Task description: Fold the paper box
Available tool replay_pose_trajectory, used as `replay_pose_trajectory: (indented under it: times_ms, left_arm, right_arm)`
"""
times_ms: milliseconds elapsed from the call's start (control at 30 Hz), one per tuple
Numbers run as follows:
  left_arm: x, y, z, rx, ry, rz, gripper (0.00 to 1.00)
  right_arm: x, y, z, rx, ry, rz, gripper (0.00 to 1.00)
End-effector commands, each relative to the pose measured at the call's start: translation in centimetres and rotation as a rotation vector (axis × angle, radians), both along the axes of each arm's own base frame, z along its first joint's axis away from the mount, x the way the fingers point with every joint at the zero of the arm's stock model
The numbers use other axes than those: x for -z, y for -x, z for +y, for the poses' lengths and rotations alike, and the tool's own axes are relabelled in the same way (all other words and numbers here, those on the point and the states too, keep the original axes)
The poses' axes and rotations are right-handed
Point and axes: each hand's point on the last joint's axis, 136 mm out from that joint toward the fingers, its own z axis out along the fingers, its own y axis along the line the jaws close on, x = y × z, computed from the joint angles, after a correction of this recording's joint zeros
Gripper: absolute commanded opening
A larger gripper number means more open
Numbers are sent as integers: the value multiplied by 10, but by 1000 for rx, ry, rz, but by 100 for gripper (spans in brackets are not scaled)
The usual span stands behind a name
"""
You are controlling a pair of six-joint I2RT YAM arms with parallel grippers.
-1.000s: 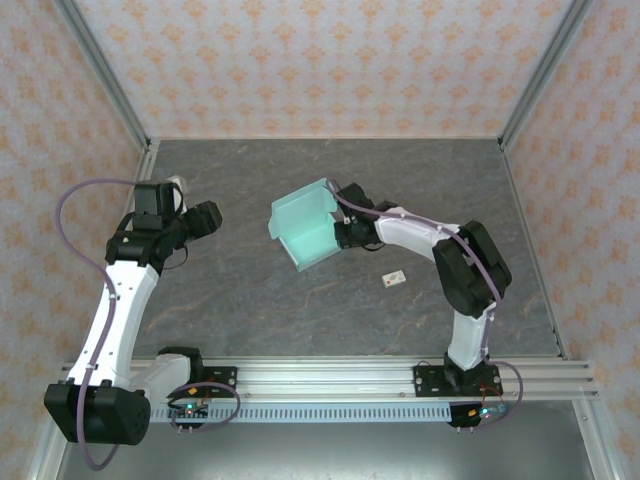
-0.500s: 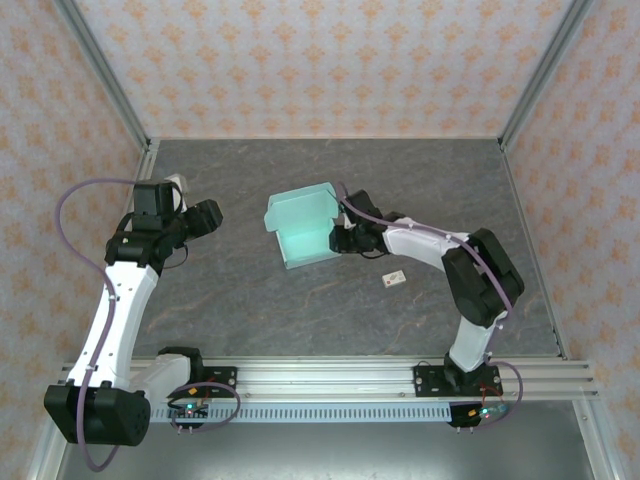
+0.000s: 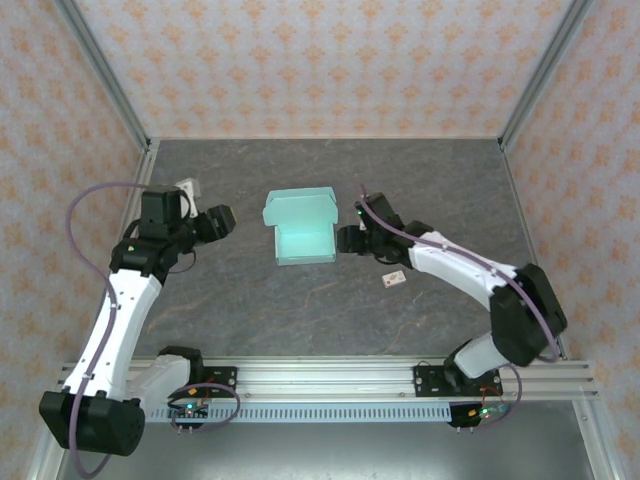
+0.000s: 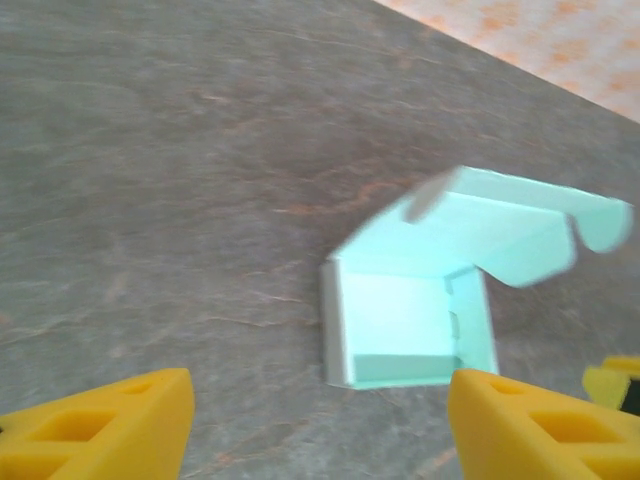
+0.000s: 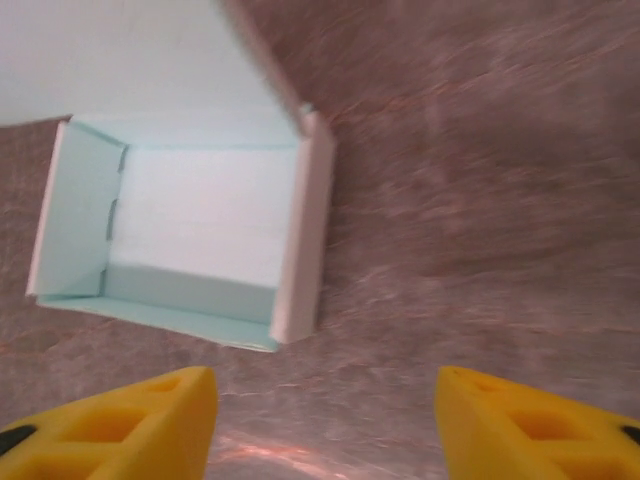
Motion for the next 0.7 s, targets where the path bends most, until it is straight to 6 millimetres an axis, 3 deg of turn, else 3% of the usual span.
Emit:
replay_pose_trajectory:
  times_ms: [0, 67, 167, 333, 433, 667]
  left_arm:
    - [-4, 2, -36, 108, 36, -39, 70]
    - [1, 4, -52, 148, 37, -34, 70]
    - [8, 3, -59, 161, 28, -23, 70]
    - [13, -5, -58, 159, 2, -18, 70]
    - [17, -9, -60, 165, -1, -13, 71]
    - [22, -10, -60, 169, -7, 3, 72]
  right_arm:
    - [21, 24, -70, 182, 230, 79, 65]
    - [25, 40, -91, 262, 268, 120, 67]
    - [34, 66, -111, 349, 281, 190, 72]
    - [58, 93, -112, 406, 229, 314, 75]
    - [70, 94, -107, 426, 194, 337, 75]
    - [91, 74, -80, 430, 116, 361, 74]
